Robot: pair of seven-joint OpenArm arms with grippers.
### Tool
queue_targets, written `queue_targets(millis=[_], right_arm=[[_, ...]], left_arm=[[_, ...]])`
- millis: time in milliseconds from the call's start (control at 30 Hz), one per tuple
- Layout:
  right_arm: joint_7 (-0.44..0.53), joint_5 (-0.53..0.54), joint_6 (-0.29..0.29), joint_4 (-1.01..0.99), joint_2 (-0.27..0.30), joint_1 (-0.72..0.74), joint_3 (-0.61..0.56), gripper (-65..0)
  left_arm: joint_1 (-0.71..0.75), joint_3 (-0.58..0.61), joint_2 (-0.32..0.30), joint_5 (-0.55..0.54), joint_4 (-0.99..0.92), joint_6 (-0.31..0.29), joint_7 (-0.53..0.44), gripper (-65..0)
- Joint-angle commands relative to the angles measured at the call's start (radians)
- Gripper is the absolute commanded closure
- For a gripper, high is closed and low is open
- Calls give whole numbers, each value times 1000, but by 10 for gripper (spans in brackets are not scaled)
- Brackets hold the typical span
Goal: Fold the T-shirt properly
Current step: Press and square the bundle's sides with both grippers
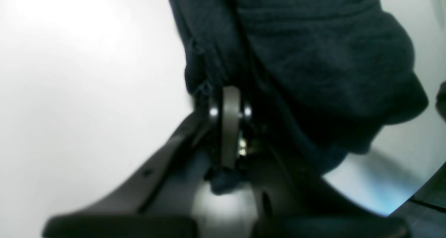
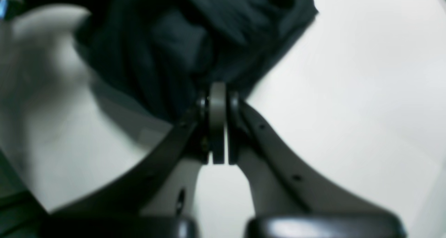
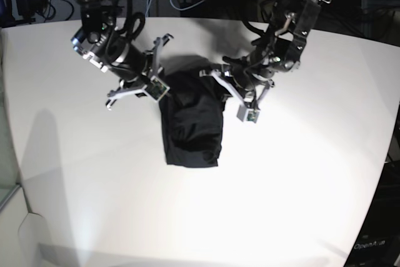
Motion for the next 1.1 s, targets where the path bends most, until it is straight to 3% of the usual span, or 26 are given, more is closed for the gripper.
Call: queue_targets(millis=[0,333,433,633,1067], right_arm=[[22,14,-1,23,-3,22,-11,0],[19,12,-1,23,-17,80,-116,-4],[19,10,-1,20,-43,93,-116,-6],[19,14,-1,12,-45,109,-122,-6],[29,17,-1,-195,-42,197,-119,-1]], left_arm=[[-7,-2,-1,2,13,2,5,-8],[-7,-2,-4,2,66,2,14,-8],[-7,-2,-2,2,68,2,14,-8],[-7,-2,-5,2,59,2,14,-8],[-27,-2,-4,2,57,2,14,-8]])
